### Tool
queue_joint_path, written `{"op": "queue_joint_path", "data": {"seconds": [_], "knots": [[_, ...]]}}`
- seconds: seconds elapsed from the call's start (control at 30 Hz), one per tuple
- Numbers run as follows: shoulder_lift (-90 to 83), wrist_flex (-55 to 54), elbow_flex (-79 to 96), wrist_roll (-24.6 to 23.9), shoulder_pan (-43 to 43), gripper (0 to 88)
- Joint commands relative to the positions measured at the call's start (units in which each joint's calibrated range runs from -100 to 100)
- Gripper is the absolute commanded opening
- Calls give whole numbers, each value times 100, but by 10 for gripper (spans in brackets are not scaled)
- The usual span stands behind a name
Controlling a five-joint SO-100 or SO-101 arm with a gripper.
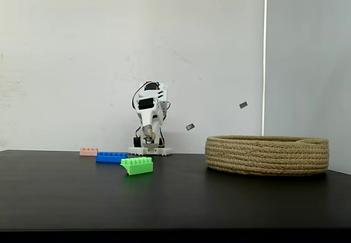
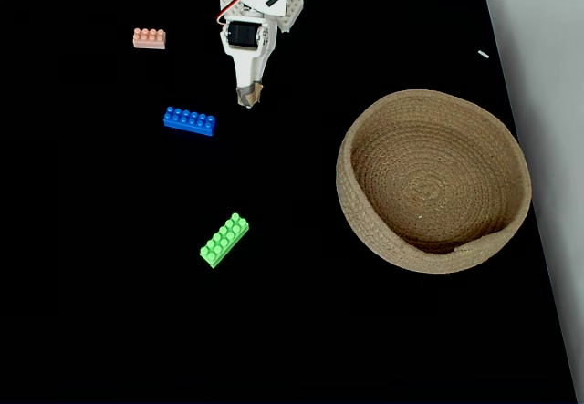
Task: Place the lego blocks in the tray
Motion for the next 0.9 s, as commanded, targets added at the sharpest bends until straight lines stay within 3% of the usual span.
{"op": "queue_joint_path", "data": {"seconds": [0.0,0.47,0.6,0.87], "knots": [[-75,-198,15,-117,-3,1],[-75,-207,6,-78,-119,1],[-75,-248,6,181,-143,1],[-75,-248,6,88,-44,1]]}}
